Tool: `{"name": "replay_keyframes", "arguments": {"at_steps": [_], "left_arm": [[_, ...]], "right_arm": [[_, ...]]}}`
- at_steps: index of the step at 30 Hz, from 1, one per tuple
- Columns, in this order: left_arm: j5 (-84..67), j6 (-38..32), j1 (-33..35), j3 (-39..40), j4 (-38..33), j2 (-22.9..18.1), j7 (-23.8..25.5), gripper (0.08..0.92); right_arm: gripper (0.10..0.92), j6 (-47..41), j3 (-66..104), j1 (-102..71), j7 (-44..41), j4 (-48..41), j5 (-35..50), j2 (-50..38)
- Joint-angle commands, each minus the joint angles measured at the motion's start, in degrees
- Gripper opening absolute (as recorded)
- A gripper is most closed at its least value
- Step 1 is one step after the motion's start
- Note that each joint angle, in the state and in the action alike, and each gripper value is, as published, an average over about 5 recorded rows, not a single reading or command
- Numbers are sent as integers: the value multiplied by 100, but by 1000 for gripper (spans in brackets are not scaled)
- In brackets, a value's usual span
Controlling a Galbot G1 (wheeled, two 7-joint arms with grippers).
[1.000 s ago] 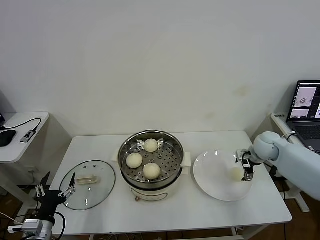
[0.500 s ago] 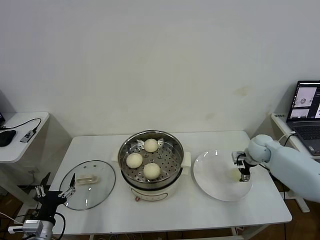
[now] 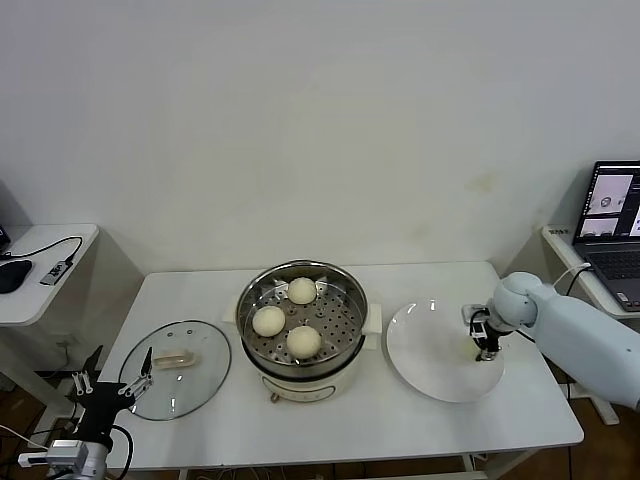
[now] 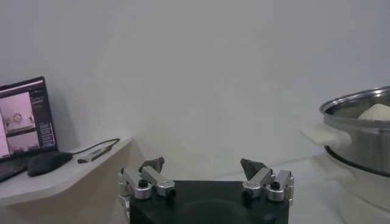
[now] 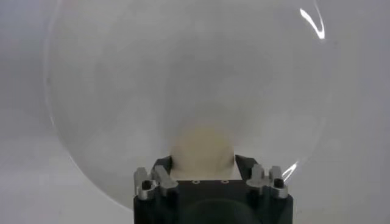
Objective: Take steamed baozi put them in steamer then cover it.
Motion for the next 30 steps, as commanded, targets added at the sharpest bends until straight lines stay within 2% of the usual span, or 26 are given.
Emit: {"name": "replay_keyframes", "arguments": {"at_steps": [1,7,15,23,30], "left_arm": [[3,6,5,-7,-9,7,1,823],[6,14,9,-11,-24,25,2,823],[13,38,0,4,-58,38,2,823],[11,32,-24,29,-54,46,1,823],[7,21,-56,39,-33,49,0,823]], "right_arm": [[600,-50,-93,154,-71,181,165,-136],[582,-233,-487,752,-173,771,737,-515],[572,-529,-1764,2686,-183,1349,1811,-682],[555,-977,-3110,4684,1,1878,2989,-25],[545,-1324,-3620,5457,223,2115,3761,870]]}}
